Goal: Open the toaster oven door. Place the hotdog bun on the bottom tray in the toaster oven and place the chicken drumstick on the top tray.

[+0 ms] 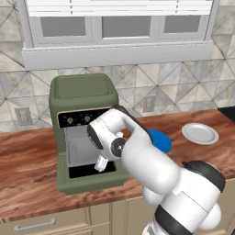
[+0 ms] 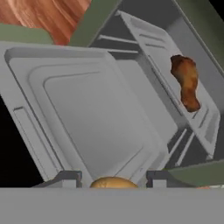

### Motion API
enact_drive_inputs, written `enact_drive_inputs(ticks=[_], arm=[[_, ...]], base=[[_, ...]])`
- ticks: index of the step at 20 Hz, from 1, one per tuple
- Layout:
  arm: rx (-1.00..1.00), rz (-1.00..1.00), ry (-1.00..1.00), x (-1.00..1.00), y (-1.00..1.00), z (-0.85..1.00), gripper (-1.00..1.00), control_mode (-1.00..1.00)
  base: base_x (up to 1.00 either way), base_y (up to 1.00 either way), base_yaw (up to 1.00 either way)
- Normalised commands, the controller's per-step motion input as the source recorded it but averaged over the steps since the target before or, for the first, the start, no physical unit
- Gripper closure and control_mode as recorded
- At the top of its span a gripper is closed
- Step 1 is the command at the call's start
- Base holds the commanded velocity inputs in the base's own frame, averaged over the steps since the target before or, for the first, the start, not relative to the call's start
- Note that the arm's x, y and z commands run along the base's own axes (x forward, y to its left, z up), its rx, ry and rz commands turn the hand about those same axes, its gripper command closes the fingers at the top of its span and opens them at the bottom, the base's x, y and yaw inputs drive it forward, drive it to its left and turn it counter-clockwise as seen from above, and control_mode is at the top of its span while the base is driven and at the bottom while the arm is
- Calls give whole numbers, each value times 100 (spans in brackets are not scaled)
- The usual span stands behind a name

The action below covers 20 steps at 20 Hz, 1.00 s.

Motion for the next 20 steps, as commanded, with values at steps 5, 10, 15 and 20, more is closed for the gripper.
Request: enact_drive_inputs(ticks=[5, 10, 15, 20], arm=[[-15, 0, 19, 0, 100, 1, 100, -100], [-8, 0, 21, 0, 95, 8, 100, -100], [-2, 0, 22, 0, 52, 2, 100, -100], [0, 0, 19, -5, 18, 16, 100, -100]], base=[[0, 0, 0], [0, 0, 0], [0, 0, 0], [0, 0, 0]])
